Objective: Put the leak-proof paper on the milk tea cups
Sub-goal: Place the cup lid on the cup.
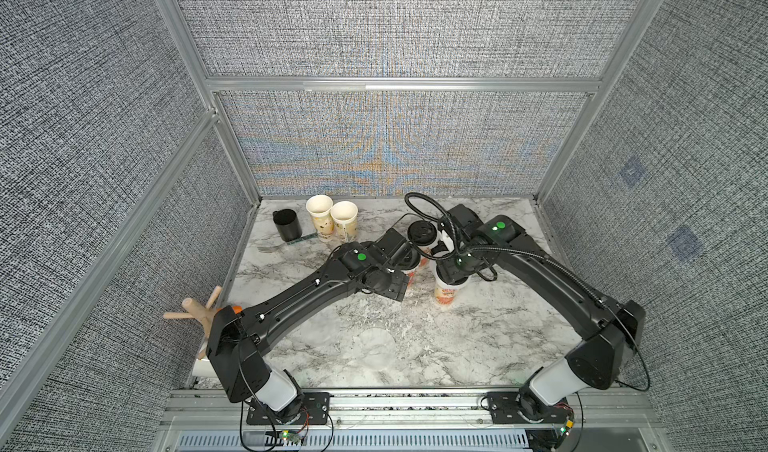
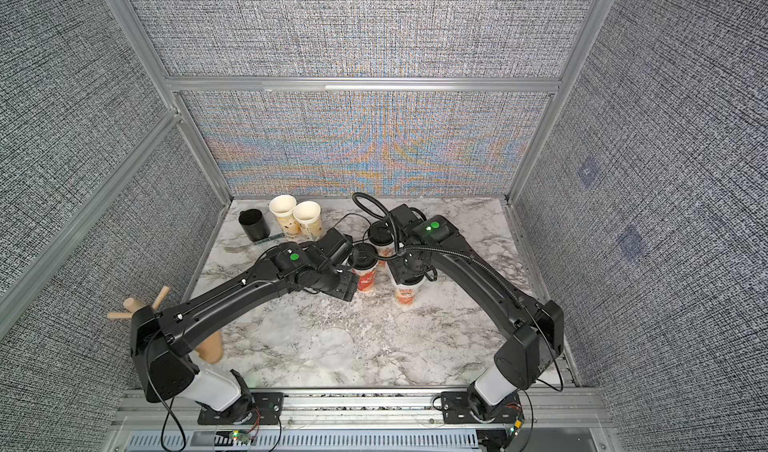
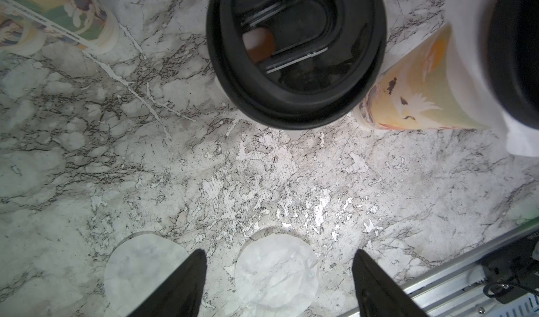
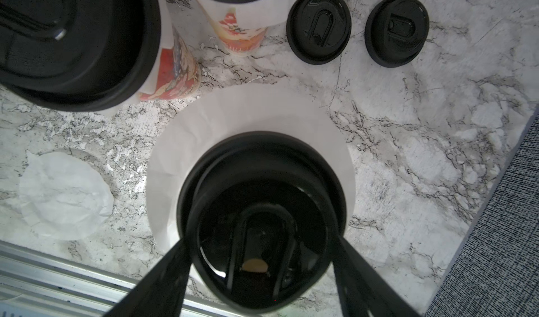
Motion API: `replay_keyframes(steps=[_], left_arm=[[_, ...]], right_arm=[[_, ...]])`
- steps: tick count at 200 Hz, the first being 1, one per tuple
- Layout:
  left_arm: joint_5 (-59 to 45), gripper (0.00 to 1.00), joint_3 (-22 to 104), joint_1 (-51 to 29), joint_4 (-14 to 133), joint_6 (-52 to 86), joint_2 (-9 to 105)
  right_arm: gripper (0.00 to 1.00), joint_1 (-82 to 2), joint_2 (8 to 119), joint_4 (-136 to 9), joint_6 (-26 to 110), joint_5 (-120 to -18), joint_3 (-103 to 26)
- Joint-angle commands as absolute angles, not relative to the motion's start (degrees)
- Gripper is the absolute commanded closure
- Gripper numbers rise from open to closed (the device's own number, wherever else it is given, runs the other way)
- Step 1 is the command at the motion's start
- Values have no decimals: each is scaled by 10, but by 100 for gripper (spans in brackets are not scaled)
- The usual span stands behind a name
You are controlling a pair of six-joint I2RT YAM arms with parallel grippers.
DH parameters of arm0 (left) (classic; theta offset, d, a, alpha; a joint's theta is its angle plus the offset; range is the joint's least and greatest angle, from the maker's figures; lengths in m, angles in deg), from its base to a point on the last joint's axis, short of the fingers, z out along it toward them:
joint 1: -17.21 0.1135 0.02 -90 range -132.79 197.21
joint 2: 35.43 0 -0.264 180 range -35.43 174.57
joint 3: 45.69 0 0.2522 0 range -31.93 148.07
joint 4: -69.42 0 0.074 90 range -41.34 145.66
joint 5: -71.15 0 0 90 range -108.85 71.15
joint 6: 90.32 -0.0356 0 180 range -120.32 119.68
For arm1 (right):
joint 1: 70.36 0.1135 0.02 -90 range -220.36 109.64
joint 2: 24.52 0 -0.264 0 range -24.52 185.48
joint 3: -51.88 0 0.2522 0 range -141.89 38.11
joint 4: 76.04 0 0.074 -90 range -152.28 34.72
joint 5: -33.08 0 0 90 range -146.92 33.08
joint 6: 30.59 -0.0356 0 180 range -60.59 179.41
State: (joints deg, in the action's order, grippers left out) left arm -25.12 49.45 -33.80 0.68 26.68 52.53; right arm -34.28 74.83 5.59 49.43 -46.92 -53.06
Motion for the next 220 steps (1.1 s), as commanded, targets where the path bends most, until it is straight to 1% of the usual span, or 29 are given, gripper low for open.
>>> replay_keyframes(steps=[1, 94, 136, 160, 178, 204, 220], left_arm=[[-253, 20, 499, -338, 1, 265, 525], [-251, 20, 505, -338, -1, 264, 527], [-244, 20, 559, -339, -33, 248, 537], [-205, 20, 599, -339, -27, 190, 542], [-182, 19, 644, -339, -17, 161, 559], [-155, 19, 767, -341, -51, 102, 637], [-140, 19, 853, -344, -82, 58, 701]], right_arm=[[21, -342, 749, 57, 496, -465, -536], [19, -342, 745, 59, 496, -469, -540], [16, -342, 716, 56, 492, -492, -572], [16, -356, 673, 33, 473, -497, -565], [16, -396, 626, -8, 455, -504, -518], [17, -473, 553, -87, 429, -537, -421], [17, -501, 515, -133, 420, -552, -364]])
